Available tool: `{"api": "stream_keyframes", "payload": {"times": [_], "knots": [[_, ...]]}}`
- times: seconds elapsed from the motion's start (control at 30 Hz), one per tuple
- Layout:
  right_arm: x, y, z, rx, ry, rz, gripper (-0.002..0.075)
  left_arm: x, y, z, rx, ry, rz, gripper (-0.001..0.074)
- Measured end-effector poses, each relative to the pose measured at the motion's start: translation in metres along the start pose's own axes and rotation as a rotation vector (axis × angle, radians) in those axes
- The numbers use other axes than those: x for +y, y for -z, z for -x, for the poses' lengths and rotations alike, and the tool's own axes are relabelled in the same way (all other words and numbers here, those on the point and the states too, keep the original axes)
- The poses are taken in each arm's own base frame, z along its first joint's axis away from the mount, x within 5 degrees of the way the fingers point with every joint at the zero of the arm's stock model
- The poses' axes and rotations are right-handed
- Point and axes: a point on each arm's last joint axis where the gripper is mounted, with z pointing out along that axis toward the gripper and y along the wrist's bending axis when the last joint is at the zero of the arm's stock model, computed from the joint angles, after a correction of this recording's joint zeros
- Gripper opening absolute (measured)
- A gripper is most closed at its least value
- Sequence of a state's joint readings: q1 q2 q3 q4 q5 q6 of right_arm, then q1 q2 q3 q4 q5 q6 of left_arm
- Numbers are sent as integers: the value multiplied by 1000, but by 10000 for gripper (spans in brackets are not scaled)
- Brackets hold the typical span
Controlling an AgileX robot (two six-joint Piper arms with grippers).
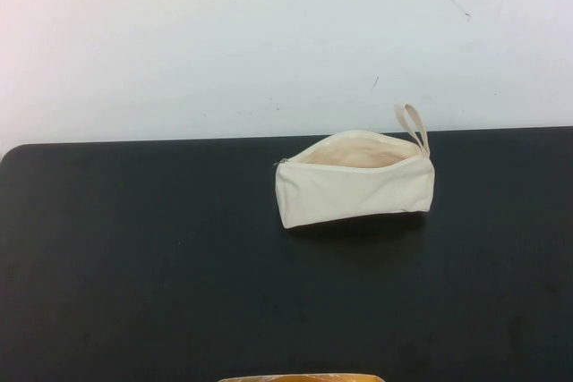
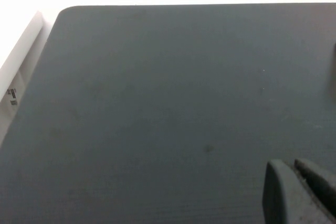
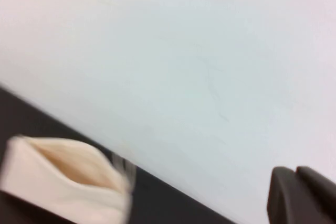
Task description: Put eraser into pencil case
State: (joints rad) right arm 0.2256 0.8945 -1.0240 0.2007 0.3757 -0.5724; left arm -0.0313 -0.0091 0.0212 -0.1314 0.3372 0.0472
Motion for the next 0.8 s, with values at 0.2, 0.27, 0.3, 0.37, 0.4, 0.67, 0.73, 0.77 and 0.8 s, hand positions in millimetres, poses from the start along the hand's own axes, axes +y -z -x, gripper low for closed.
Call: {"api": "stream_keyframes", "payload": {"times": [0.2,0.27,0.3,0.37,0.4,0.67,0.73,0.77,0.8], "knots": [[5,56,-68,-41,-52,-249,-1,0,0,0,0,0,0,-1],[12,71,-86,-56,-55,-319,-1,0,0,0,0,0,0,-1],[16,78,-96,-60,-57,-353,-1,0,0,0,0,0,0,-1],[24,86,-117,-55,-63,-406,-1,0,0,0,0,0,0,-1],[29,90,-127,-56,-63,-428,-1,0,0,0,0,0,0,-1],[61,95,-189,-69,-114,-466,-1,0,0,0,0,0,0,-1],[66,93,-201,-60,-118,-461,-1,0,0,0,0,0,0,-1],[68,91,-207,-49,-122,-457,-1,0,0,0,0,0,0,-1],[70,89,-212,-37,-133,-450,-1,0,0,0,0,0,0,-1]]}}
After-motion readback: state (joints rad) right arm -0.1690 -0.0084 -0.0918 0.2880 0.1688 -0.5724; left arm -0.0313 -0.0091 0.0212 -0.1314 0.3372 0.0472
